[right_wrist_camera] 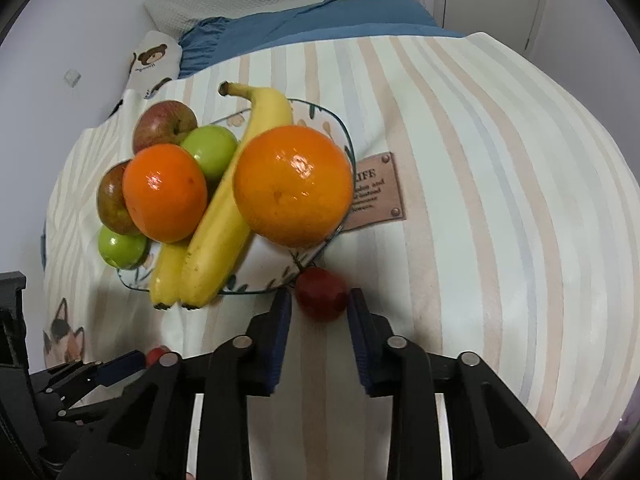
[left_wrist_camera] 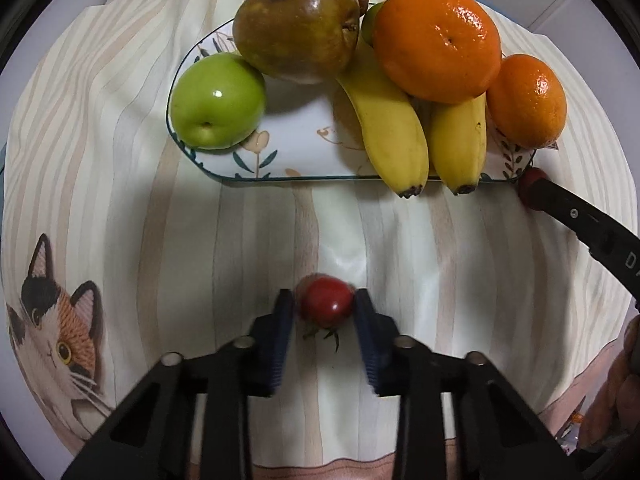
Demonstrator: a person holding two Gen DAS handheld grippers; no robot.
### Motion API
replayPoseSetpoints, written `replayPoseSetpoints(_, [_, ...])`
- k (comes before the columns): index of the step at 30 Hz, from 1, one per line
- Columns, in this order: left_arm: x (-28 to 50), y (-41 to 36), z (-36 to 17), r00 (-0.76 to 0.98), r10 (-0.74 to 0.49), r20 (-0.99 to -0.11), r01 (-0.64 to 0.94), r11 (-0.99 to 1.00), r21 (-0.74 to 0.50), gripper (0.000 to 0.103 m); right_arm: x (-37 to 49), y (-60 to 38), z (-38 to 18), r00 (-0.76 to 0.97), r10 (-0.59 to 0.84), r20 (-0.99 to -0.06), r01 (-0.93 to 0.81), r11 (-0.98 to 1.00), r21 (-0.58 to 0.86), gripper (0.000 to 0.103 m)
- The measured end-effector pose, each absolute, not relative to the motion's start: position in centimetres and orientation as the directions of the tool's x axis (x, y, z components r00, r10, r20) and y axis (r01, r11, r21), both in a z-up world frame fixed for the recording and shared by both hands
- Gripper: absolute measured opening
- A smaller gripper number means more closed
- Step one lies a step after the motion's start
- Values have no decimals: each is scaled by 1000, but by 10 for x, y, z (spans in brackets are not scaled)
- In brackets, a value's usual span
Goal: Organize fruits
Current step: 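Grasp a cherry tomato with the left tool while the right tool grasps another, then place both cherry tomatoes on the plate among the fruit and open both tools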
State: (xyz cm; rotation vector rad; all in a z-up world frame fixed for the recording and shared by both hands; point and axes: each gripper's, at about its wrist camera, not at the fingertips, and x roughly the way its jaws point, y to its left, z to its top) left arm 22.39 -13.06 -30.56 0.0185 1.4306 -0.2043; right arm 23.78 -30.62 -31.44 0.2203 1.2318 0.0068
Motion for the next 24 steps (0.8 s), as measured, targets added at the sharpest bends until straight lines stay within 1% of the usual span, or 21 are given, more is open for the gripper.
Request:
replayPoseSetpoints(6, [218, -130, -306, 152, -140, -978, 152, 981, -117, 24, 231, -308, -309, 364, 126, -923, 109, 978, 176, 27])
replayPoseSetpoints(9, [219, -121, -292, 146, -163, -976, 155, 978, -140, 24, 226, -307, -296, 389, 133, -912, 100, 978, 185, 27])
replayPoseSetpoints(15, [231, -106, -252, 212, -222, -952, 126, 972, -199, 24, 228, -293, -273, 430, 173, -886, 59, 974, 218, 27])
replayPoseSetpoints(24, [258, -96, -197, 323, -221, -920, 150, 972, -181, 24, 229, -279, -251, 454, 209, -866, 31, 968, 249, 27])
